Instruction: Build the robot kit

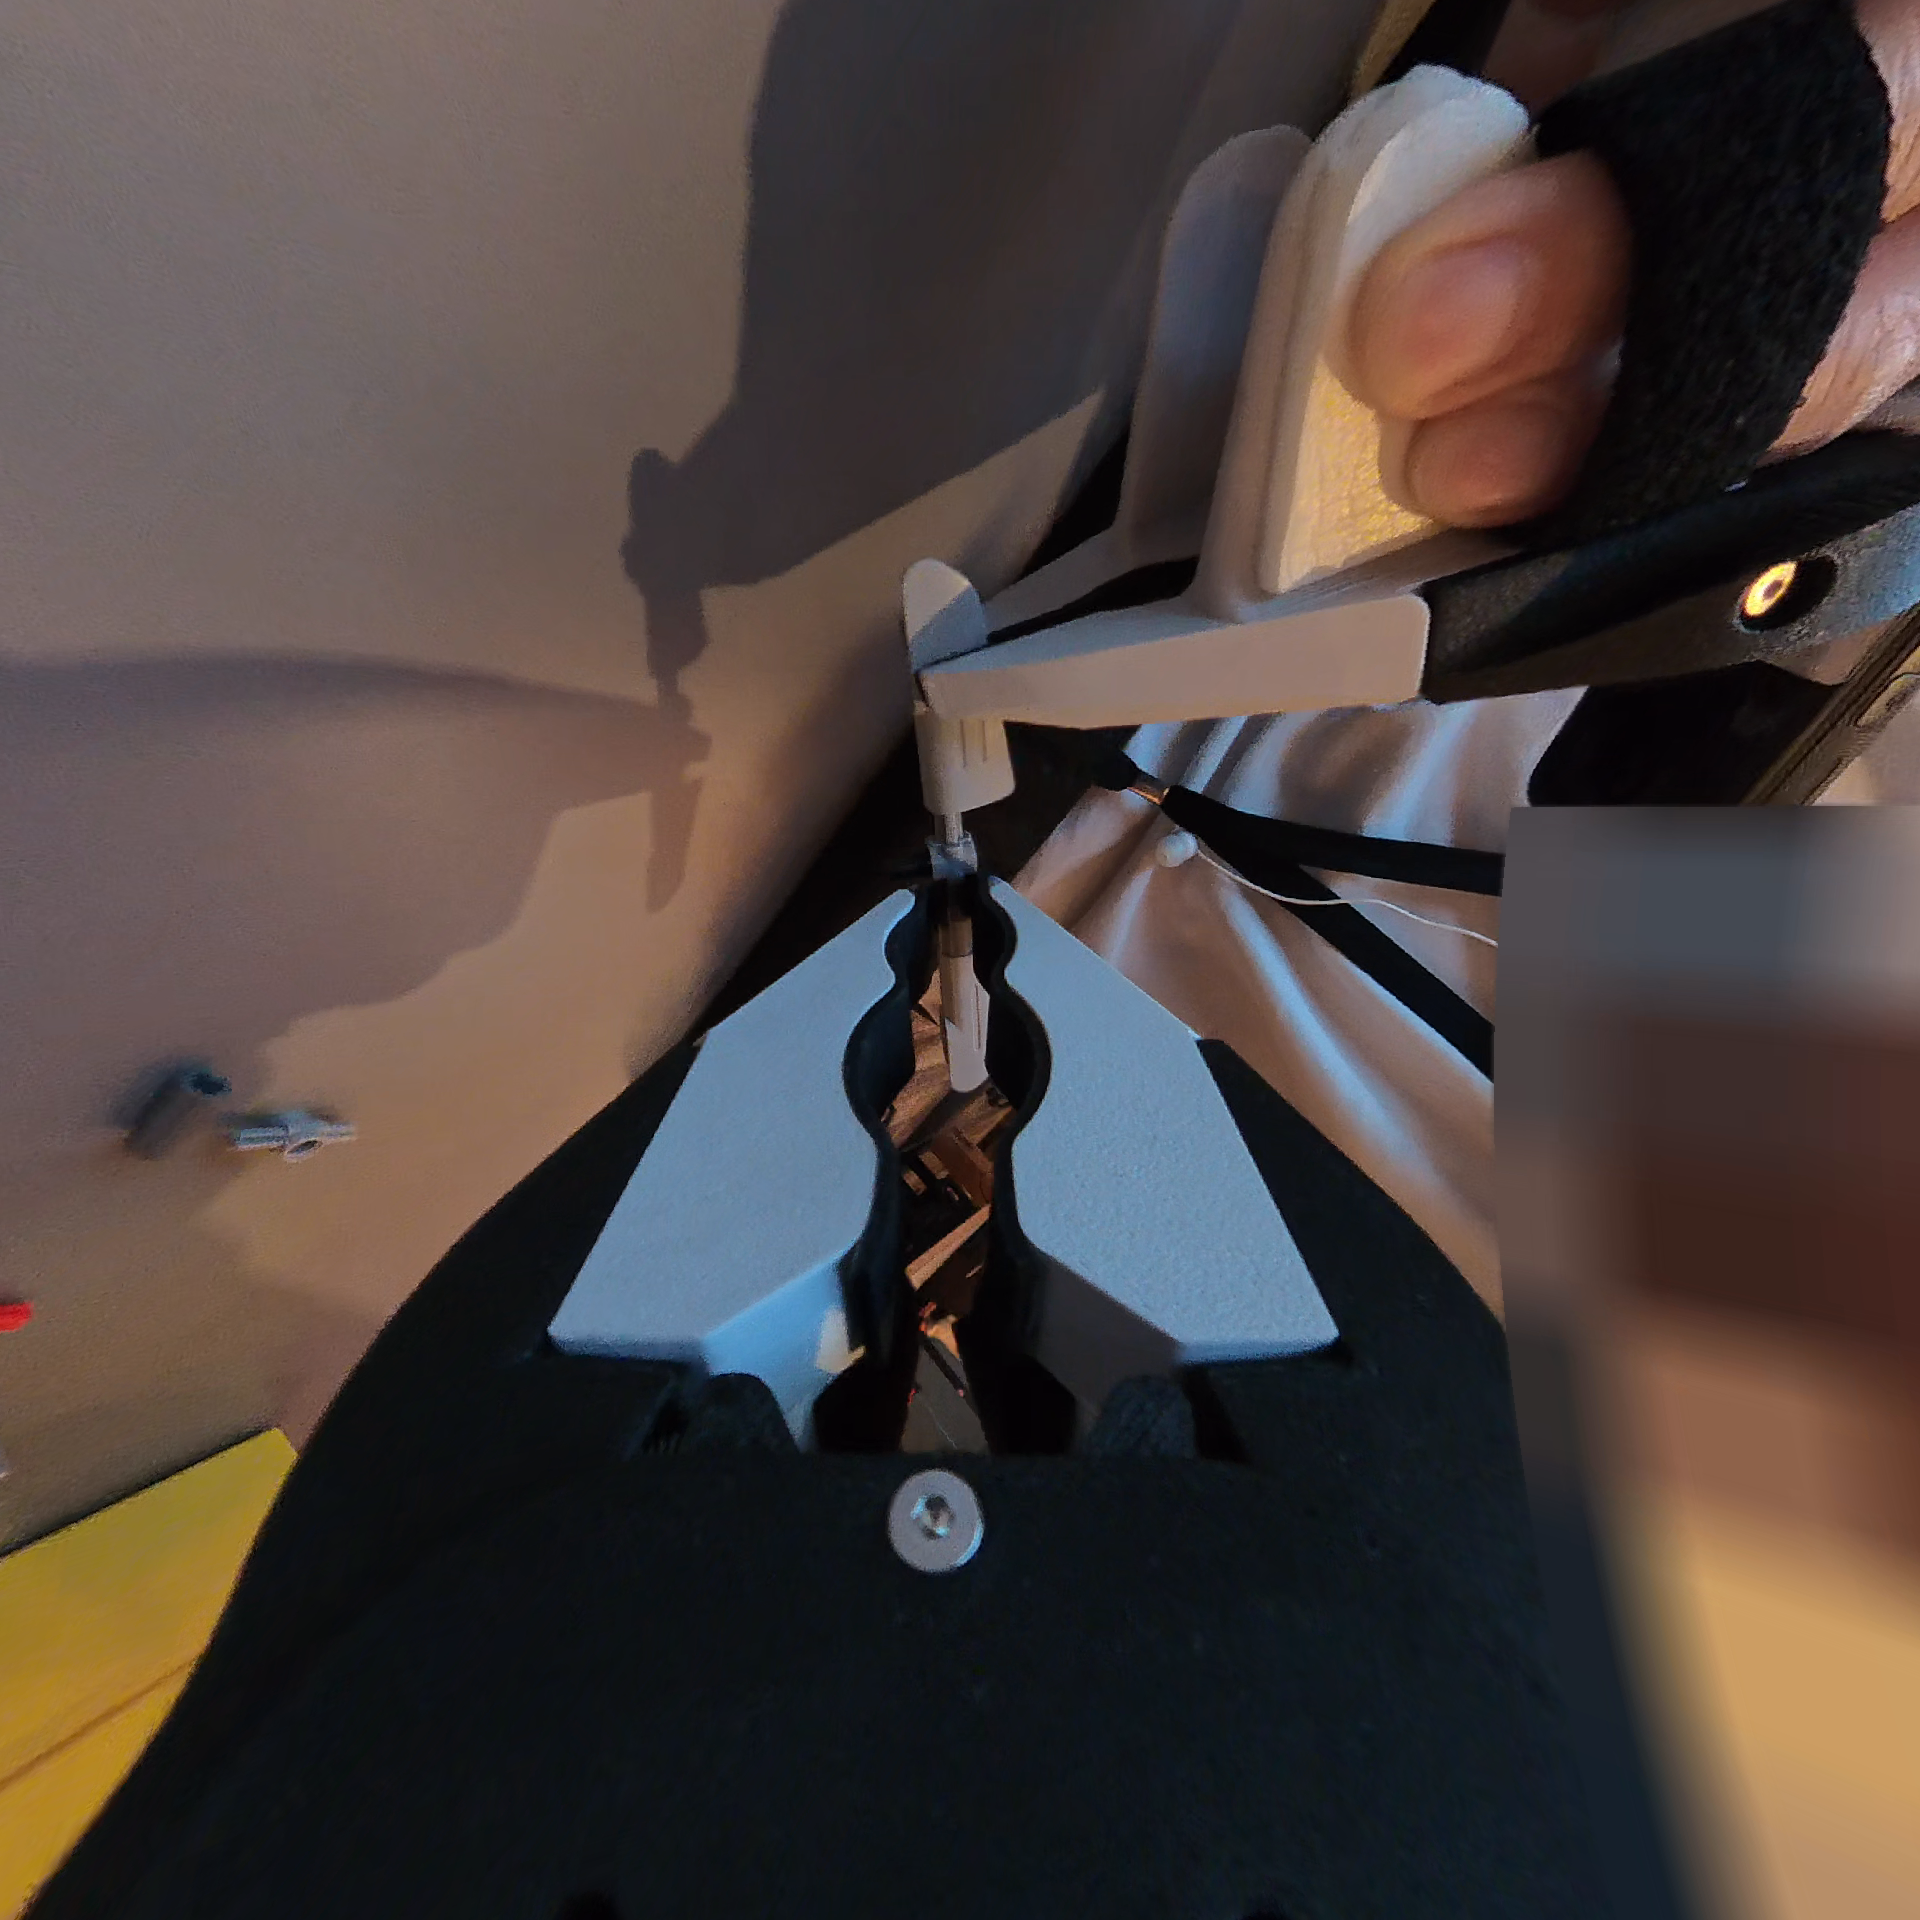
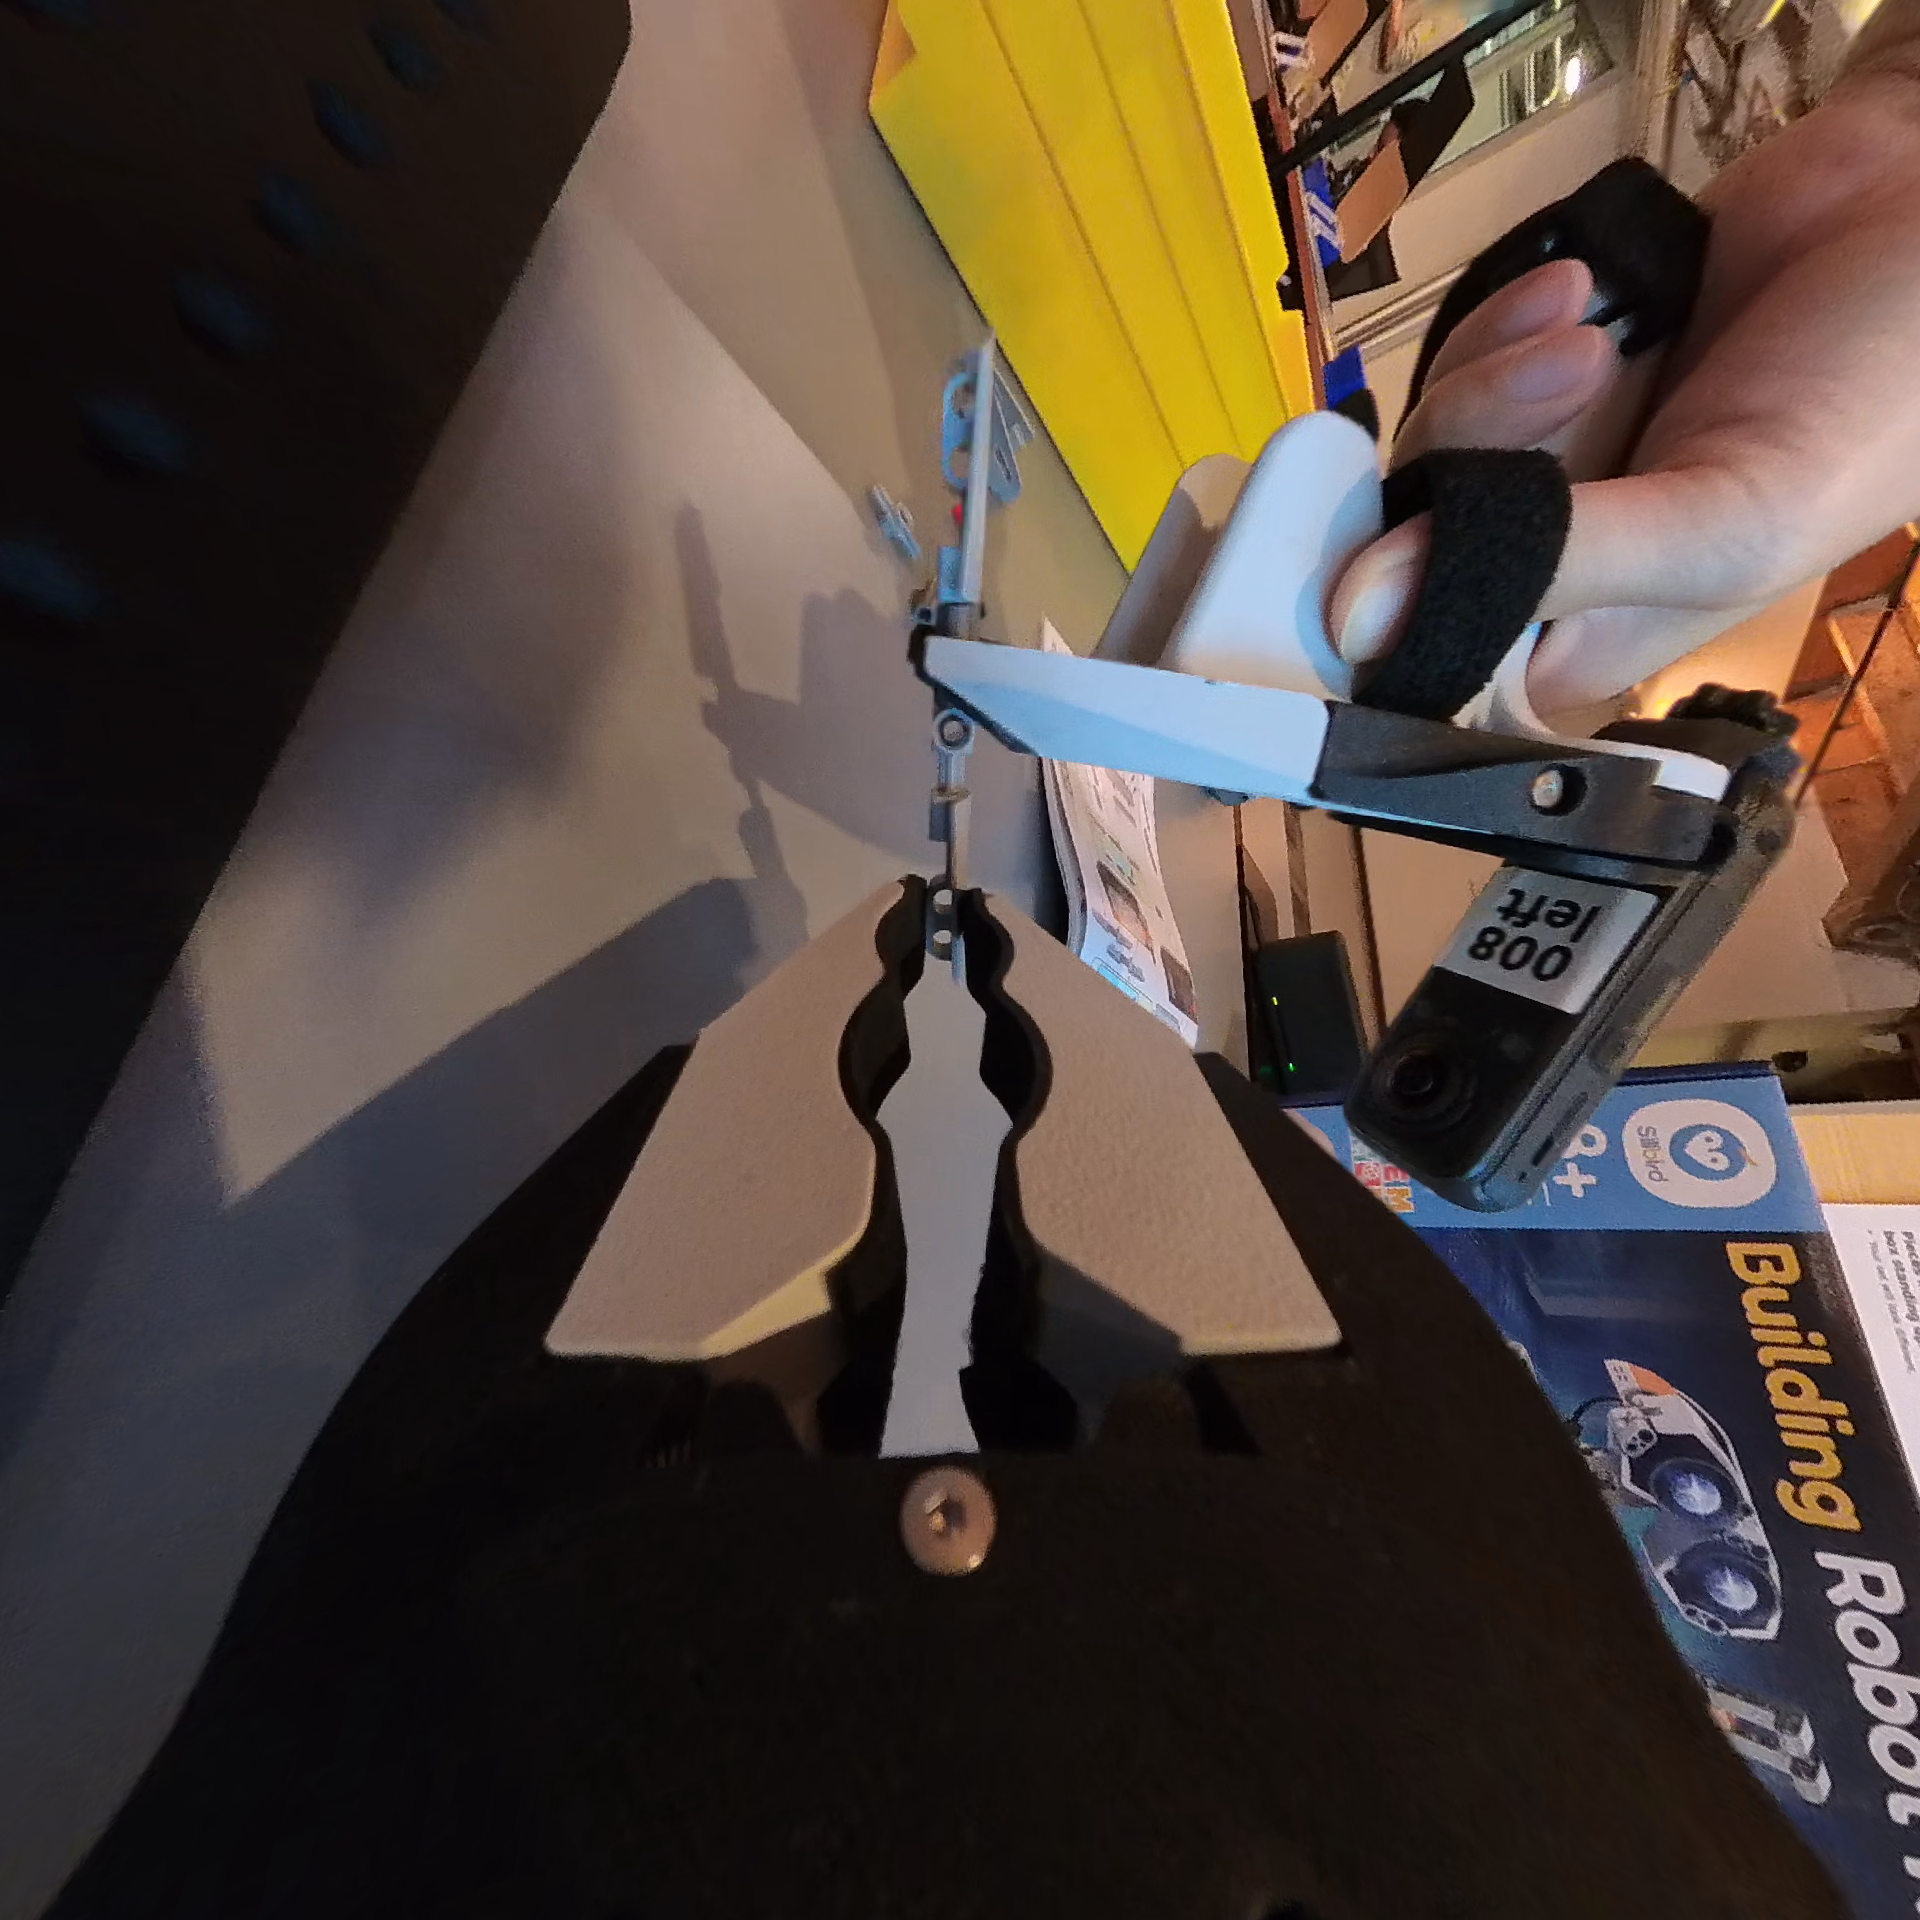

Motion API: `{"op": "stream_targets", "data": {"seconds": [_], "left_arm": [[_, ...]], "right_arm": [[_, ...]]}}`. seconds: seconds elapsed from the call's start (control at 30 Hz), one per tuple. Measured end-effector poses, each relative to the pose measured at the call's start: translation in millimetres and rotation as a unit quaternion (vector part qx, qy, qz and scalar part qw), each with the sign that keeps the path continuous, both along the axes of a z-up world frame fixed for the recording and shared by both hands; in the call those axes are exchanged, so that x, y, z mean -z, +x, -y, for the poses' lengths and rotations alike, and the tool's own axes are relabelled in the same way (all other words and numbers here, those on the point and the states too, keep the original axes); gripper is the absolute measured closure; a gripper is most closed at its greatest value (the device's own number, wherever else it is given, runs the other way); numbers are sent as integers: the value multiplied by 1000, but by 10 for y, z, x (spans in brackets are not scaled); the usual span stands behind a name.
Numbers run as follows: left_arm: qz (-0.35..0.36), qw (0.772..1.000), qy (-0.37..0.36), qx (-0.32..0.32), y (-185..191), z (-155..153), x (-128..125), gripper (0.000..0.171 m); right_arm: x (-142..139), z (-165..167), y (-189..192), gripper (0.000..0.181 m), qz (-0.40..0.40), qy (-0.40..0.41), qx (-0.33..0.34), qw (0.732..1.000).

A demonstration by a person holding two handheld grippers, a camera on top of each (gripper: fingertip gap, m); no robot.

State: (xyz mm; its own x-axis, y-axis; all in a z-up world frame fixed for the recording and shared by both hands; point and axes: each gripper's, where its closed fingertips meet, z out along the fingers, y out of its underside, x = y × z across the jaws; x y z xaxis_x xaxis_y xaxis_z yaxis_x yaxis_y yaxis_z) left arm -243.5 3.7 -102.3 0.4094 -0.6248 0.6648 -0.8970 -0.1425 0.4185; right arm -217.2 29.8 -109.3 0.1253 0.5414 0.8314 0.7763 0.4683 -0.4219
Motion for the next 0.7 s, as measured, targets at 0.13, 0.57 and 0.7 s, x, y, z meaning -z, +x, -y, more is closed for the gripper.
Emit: {"op": "stream_targets", "data": {"seconds": [0.13,0.57,0.7], "left_arm": [[0,1000,14,-20,35,-60,2,168],[-14,998,13,54,-49,9,25,168],[-22,997,19,68,-83,3,58,168]], "right_arm": [[-7,-54,34,176,-2,0,21,1000],[-28,40,-22,176,42,78,-32,996],[-10,83,-49,176,70,109,-47,991]]}}
